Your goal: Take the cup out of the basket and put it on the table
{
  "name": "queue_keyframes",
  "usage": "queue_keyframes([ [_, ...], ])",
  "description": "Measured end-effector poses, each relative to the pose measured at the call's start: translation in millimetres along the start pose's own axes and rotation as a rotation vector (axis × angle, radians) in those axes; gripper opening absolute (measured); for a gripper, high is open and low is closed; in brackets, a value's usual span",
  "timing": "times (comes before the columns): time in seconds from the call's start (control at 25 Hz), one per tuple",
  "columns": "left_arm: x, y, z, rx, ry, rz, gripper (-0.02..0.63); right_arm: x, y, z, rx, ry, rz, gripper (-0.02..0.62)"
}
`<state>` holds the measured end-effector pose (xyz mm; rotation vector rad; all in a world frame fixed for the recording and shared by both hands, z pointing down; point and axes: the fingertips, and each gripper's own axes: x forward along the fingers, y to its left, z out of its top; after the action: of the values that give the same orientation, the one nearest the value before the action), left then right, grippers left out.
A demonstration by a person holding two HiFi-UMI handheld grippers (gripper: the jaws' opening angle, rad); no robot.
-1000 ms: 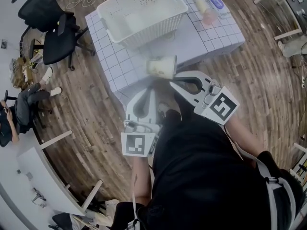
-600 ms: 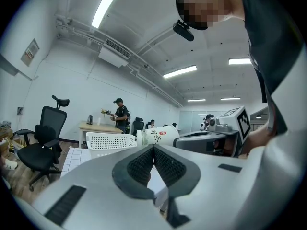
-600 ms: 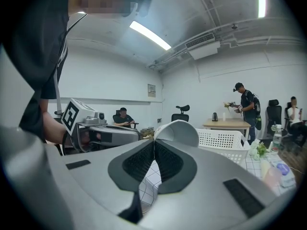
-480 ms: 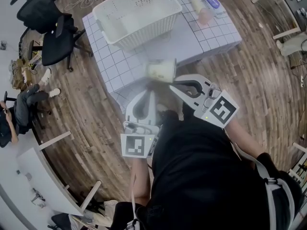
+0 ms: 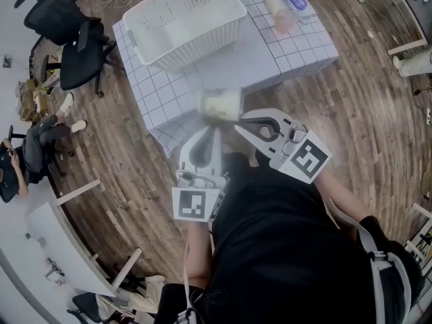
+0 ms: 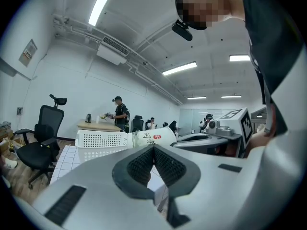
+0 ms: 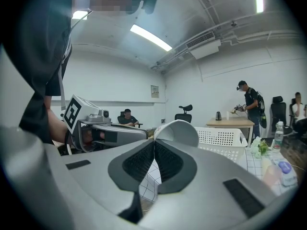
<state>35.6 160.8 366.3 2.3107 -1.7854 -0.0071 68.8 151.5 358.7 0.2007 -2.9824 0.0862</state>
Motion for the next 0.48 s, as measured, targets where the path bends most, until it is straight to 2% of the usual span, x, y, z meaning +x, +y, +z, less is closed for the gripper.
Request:
queue_keyframes([
  [0.48,6,-3,5,-0.010,-0.003,0.008,0.009,-12,-15,1,0.022,-0.024,-0.002,0.021],
])
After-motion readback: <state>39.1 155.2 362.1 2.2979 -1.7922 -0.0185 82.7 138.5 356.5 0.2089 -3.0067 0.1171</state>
